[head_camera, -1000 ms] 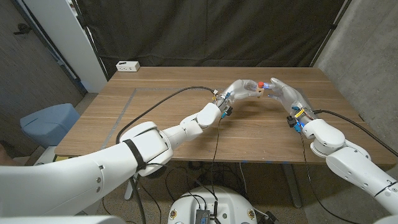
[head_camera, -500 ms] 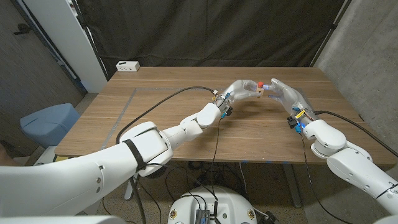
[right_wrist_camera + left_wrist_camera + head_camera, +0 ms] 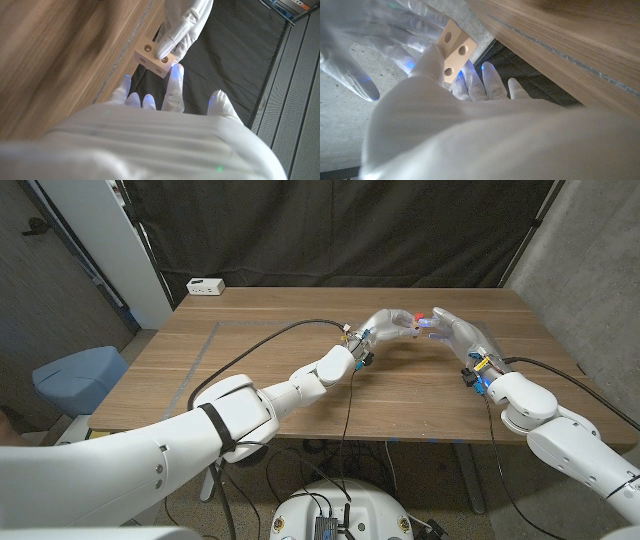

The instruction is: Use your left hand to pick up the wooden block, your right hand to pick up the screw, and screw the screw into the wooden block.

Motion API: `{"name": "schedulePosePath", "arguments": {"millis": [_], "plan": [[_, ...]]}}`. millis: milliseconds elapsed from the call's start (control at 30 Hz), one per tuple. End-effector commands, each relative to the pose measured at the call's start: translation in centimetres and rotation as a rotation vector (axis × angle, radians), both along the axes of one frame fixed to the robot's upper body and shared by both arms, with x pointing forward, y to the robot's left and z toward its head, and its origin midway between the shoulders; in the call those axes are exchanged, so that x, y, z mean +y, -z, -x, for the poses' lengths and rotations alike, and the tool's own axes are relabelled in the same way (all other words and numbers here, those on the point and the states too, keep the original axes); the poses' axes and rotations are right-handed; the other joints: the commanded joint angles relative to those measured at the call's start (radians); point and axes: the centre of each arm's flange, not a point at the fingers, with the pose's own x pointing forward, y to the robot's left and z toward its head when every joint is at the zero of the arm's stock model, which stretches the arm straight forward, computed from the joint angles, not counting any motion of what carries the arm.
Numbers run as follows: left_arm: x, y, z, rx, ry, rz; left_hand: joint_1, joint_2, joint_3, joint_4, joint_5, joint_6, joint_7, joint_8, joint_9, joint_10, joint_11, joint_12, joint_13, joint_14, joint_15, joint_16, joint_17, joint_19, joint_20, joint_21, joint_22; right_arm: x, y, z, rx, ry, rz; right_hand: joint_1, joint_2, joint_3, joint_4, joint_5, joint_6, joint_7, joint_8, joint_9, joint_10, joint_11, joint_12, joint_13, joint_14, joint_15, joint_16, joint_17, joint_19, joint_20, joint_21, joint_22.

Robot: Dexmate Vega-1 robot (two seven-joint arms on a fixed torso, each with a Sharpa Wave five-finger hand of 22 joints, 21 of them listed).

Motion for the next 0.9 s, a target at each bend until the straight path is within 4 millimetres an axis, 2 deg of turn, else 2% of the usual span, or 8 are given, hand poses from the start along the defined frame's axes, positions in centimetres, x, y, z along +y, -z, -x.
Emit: {"name": "schedulePosePath", "arguments": {"millis": [33,567,900], "plan": [[0.1,-0.1,-0.3,0.013,-0.010,-0.003,-0.021,0.031,0.024,0.017,0.006,0.202,-0.053,0.008,0.002,0.088,-0.080,0.053,0.017,0.001,-0.093,0.002,0.005,0.003,-0.005,0.002,0.002,0.0,-0.1,-0.3,0.008,-0.012,0.002,0.000,0.004,0.006,-0.001,-0.003,0.006,-0.002,-0.002,0.002,0.006,-0.003,0.002,0.003,0.005,-0.004,0.004,0.001,0.009,0.004,0.004,0.004],[0.1,-0.6,-0.4,0.008,-0.018,-0.006,-0.022,0.030,0.023,0.016,0.005,0.203,-0.052,0.007,0.002,0.090,-0.081,0.054,0.018,0.000,-0.093,0.002,0.005,0.002,-0.005,0.002,0.002,-1.3,-0.3,0.3,-0.008,0.081,-0.039,0.003,0.006,0.009,-0.002,-0.004,0.037,0.006,-0.005,0.002,0.066,0.015,0.014,0.003,0.044,-0.001,0.014,0.000,0.019,0.002,0.006,0.004],[0.1,-0.5,-0.2,-0.001,-0.010,-0.005,-0.024,0.030,0.023,0.017,0.005,0.204,-0.052,0.008,0.002,0.090,-0.081,0.054,0.018,0.002,-0.094,0.003,0.006,0.003,-0.005,0.002,0.002,-1.4,-0.2,0.0,0.001,0.089,-0.048,0.004,0.002,0.009,-0.004,-0.004,-0.021,0.007,-0.037,0.003,0.053,0.032,-0.001,0.004,0.052,0.009,0.011,-0.001,0.035,0.004,0.008,0.005]]}}
